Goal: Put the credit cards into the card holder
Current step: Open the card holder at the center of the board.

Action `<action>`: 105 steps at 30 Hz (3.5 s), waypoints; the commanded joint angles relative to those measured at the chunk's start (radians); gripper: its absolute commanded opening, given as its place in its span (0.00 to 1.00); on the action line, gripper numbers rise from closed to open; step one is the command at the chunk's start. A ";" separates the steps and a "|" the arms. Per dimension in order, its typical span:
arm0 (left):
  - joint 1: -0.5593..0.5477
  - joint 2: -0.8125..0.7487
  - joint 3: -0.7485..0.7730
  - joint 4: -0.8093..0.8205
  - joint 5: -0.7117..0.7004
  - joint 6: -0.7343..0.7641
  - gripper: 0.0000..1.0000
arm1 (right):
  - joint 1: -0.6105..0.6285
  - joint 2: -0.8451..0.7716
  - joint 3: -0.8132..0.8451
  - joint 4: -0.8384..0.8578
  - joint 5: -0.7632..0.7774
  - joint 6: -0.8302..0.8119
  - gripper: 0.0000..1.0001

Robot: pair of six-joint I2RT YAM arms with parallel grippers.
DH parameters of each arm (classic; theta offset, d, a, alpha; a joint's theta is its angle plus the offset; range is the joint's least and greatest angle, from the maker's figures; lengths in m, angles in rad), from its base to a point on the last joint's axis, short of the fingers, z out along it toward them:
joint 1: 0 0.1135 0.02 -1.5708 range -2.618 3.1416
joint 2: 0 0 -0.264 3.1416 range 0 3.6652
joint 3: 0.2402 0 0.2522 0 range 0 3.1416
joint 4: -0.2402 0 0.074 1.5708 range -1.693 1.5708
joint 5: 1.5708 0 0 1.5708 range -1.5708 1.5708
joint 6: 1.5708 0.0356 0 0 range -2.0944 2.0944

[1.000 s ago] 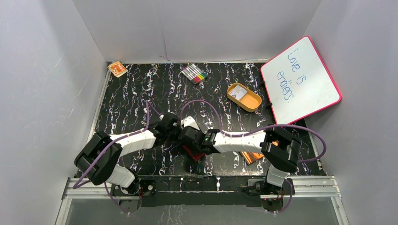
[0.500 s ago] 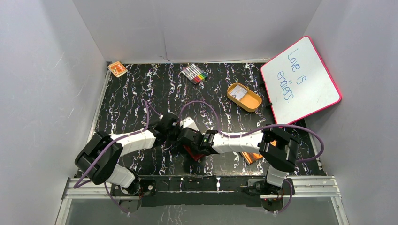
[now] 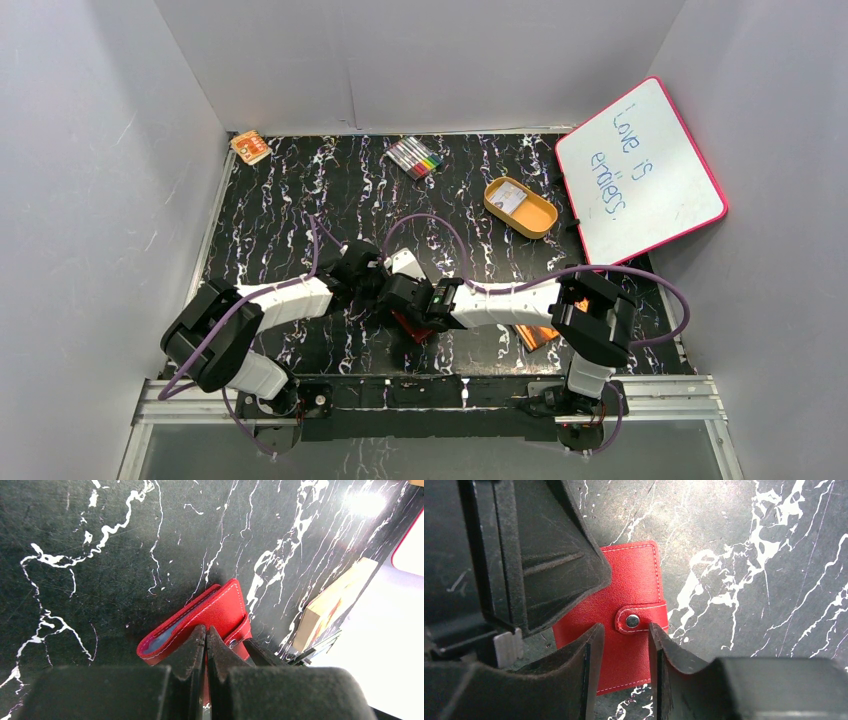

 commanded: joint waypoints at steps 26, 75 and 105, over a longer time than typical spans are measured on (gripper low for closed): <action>-0.022 0.050 -0.039 -0.016 0.018 0.054 0.00 | -0.097 0.025 -0.012 0.018 0.040 0.062 0.42; -0.022 -0.014 0.056 -0.085 0.068 0.158 0.39 | -0.212 -0.387 -0.133 -0.113 0.010 0.155 0.00; -0.022 -0.539 -0.160 -0.130 -0.038 0.100 0.77 | -0.192 -0.748 -0.333 0.004 -0.135 0.362 0.00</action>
